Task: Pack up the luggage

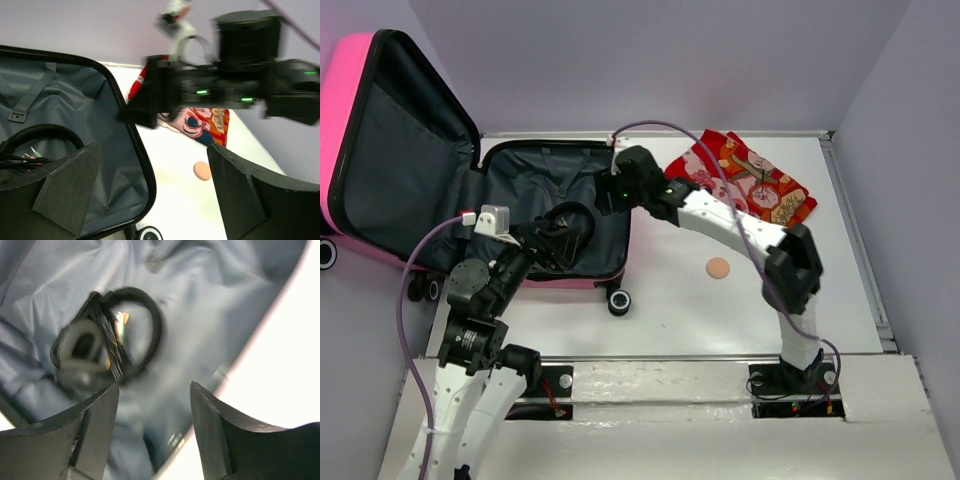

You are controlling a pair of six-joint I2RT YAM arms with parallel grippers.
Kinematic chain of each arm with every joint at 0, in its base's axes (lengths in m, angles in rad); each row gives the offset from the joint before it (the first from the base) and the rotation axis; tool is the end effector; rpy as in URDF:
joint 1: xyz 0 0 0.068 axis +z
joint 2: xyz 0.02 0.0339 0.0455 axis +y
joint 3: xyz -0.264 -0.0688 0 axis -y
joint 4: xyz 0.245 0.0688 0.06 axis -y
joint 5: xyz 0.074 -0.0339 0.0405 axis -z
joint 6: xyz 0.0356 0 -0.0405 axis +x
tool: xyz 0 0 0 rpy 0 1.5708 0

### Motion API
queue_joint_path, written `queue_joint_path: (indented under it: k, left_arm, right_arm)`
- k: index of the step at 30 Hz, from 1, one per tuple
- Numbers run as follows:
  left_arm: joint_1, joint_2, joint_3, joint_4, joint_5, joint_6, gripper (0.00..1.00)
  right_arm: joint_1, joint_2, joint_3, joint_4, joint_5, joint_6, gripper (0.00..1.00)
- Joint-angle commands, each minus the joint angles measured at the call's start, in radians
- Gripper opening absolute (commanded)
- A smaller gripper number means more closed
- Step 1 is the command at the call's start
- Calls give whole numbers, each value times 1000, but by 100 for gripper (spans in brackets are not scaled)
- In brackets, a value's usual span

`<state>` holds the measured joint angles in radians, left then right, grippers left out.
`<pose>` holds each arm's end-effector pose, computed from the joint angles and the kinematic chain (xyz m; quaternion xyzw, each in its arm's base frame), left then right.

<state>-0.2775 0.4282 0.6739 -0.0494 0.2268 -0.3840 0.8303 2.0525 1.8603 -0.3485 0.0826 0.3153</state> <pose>0.1031 -0.0377 0.3621 0.0538 0.6341 -0.3173 0.7031 0.3315 0.3583 0.3032 -0.2018 0.8460 0.2365 0.4331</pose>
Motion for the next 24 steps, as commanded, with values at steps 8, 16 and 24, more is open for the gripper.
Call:
queue_joint_path:
  k: [8, 16, 24]
  left_arm:
    - [6, 4, 24, 74, 66, -1, 99]
    - [6, 21, 24, 74, 82, -3, 99]
    - [6, 17, 24, 74, 83, -3, 99]
  right_arm:
    - [-298, -692, -942, 63, 190, 149, 58]
    - [-307, -750, -1099, -9, 224, 206, 81]
    - [-307, -608, -1081, 60, 149, 202, 60]
